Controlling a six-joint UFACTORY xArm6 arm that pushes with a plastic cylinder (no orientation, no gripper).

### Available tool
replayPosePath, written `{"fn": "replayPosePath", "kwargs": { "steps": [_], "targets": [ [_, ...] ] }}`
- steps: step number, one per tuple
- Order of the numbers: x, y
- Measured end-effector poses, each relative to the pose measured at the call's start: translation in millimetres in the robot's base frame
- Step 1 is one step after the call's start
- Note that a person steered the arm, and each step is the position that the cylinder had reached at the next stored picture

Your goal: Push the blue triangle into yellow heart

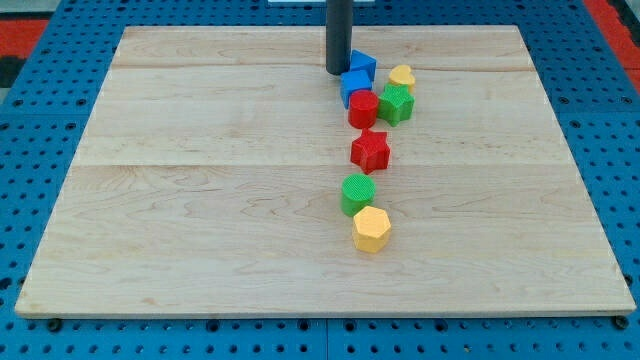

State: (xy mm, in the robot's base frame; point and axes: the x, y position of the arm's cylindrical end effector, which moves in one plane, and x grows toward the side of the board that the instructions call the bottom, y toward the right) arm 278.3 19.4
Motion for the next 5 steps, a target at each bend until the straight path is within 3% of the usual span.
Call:
{"fn": "replayPosePath", "kwargs": {
  "steps": [1, 4, 5],
  "targets": [
    [-24, -9],
    [-25, 3],
    [-24, -26]
  ]
}}
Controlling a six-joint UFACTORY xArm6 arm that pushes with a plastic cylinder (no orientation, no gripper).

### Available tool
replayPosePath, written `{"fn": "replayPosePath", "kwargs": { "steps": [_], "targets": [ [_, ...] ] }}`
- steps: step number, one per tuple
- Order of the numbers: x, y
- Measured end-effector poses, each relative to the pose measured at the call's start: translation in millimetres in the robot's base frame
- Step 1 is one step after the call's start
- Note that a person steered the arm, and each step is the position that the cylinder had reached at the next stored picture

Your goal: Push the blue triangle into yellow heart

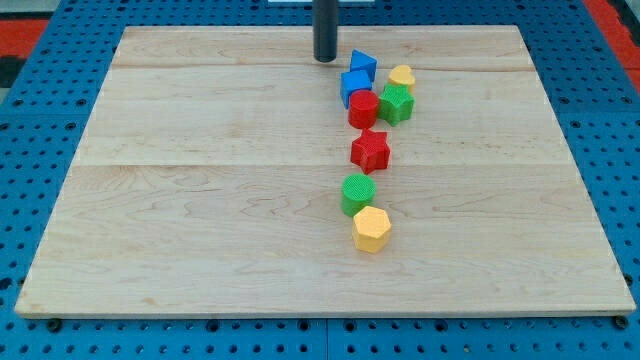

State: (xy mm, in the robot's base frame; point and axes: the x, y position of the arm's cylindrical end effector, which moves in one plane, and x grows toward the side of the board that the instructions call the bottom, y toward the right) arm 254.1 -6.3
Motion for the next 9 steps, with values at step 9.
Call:
{"fn": "replayPosePath", "kwargs": {
  "steps": [9],
  "targets": [
    [14, 50]
  ]
}}
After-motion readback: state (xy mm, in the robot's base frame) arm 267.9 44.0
